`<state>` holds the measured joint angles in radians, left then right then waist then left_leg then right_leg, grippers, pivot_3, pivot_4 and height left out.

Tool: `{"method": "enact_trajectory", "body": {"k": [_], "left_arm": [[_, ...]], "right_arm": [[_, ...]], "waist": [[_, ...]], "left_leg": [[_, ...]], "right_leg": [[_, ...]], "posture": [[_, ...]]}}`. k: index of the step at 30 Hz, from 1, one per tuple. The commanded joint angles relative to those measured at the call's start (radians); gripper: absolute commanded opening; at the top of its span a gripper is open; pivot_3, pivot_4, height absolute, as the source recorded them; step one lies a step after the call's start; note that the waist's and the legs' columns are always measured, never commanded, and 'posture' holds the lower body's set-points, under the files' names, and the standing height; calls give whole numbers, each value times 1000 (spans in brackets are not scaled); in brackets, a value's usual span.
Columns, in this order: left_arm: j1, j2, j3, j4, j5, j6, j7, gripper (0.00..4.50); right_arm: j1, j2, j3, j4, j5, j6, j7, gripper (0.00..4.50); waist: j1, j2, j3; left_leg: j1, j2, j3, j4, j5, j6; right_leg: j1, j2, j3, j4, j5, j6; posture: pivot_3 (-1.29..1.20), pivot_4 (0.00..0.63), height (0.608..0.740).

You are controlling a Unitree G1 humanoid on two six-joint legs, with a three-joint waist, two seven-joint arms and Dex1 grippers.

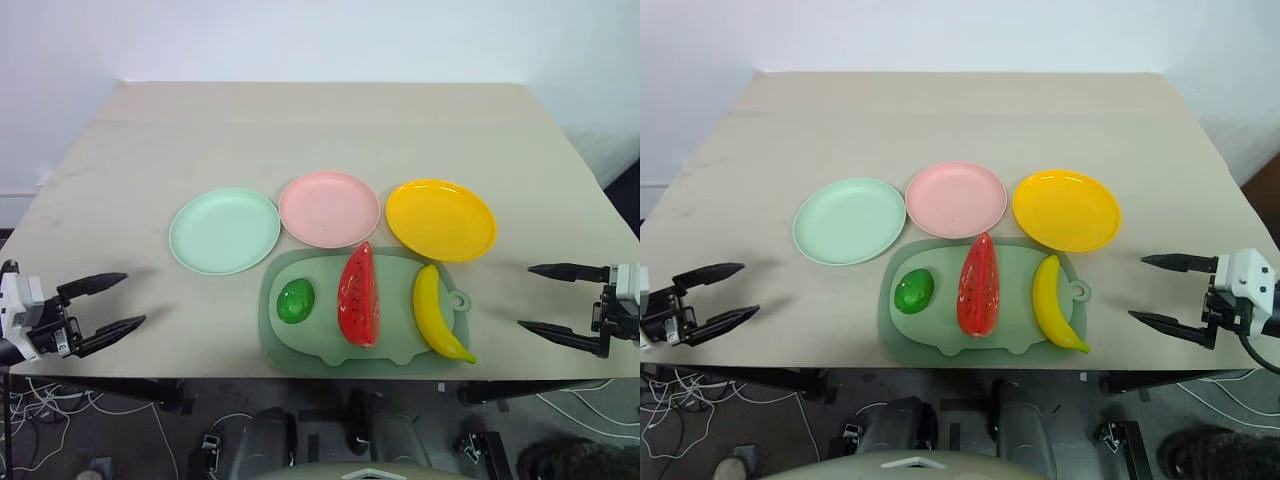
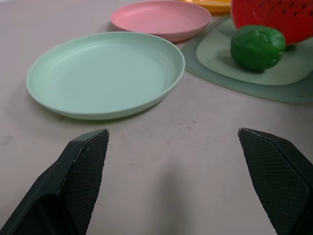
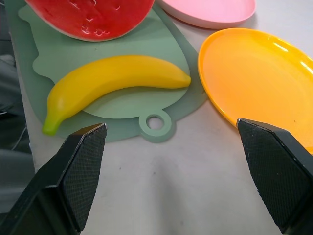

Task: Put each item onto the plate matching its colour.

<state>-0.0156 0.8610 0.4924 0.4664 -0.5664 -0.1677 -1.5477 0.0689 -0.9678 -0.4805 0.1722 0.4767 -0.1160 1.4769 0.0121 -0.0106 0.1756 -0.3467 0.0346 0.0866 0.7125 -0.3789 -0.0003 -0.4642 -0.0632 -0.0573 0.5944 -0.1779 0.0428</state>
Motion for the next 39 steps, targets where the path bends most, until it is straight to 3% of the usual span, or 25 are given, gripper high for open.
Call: {"method": "enact_trajectory", "body": {"k": [1, 15, 29, 35, 39], "left_arm": [[-20, 16, 4, 6, 9, -19, 0, 4447], [-24, 15, 9, 18, 13, -38, -5, 4447], [119, -76, 2, -166, 0, -74, 52, 4447], [178, -107, -19, -234, 13, -82, 80, 4447], [184, -119, -43, -274, 14, -67, 102, 4447]], "right_arm": [[-6, 5, -25, 1, 17, -21, -11, 4500], [9, 19, -21, -33, 27, -9, -42, 4500], [2, -12, 1, -107, 33, 77, -43, 4500], [0, 19, 75, -292, 25, 235, -196, 4500], [3, 26, 138, -469, 73, 489, -358, 4500]], "waist": [[0, 0, 0], [0, 0, 0], [0, 0, 0], [0, 0, 0], [2, 0, 0]], "left_leg": [[0, 0, 0, 0, 0, 0], [1, 0, 0, 0, 0, 0], [2, 0, 0, 1, 0, 0], [2, 0, 0, 1, 0, 0], [2, 0, 0, 1, 0, 0]], "right_leg": [[0, 0, 0, 0, 0, 0], [0, 0, 0, 1, 0, 0], [2, 0, 0, 1, 0, 0], [1, 0, 0, 1, 0, 0], [1, -1, 0, 1, 0, 0]], "posture": [[0, 150, 736], [0, 150, 736], [0, 150, 736], [0, 150, 736], [0, 150, 736]]}}
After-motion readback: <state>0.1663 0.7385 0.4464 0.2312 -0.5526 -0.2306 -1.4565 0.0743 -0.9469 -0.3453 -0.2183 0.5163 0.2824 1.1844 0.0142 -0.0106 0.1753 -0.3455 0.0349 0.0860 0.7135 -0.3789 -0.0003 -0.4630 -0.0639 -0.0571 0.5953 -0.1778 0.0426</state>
